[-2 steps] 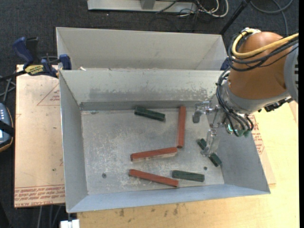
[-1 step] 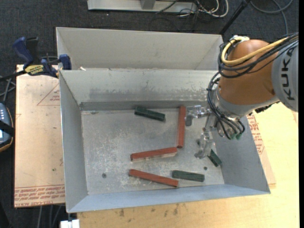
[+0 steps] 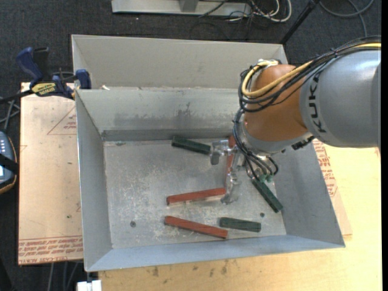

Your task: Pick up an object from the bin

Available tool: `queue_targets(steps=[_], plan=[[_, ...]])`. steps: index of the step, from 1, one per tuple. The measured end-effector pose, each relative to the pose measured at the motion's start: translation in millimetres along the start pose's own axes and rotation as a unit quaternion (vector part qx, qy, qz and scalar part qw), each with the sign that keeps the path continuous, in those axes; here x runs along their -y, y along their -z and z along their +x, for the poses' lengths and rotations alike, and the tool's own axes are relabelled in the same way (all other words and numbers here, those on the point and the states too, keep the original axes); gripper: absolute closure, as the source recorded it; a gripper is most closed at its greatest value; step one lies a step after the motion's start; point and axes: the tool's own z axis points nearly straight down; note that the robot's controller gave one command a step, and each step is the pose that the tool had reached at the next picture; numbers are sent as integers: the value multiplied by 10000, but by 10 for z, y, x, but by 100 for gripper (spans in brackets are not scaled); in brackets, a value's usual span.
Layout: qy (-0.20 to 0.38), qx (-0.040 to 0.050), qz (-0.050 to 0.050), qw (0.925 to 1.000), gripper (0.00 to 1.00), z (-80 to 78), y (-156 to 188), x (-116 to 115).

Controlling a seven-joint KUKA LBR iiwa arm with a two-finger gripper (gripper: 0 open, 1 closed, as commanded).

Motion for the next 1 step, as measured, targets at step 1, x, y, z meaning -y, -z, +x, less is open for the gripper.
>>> queue_targets(steps=[1], plan=[[-917, -35, -2, 9958, 100, 139, -671, 87]])
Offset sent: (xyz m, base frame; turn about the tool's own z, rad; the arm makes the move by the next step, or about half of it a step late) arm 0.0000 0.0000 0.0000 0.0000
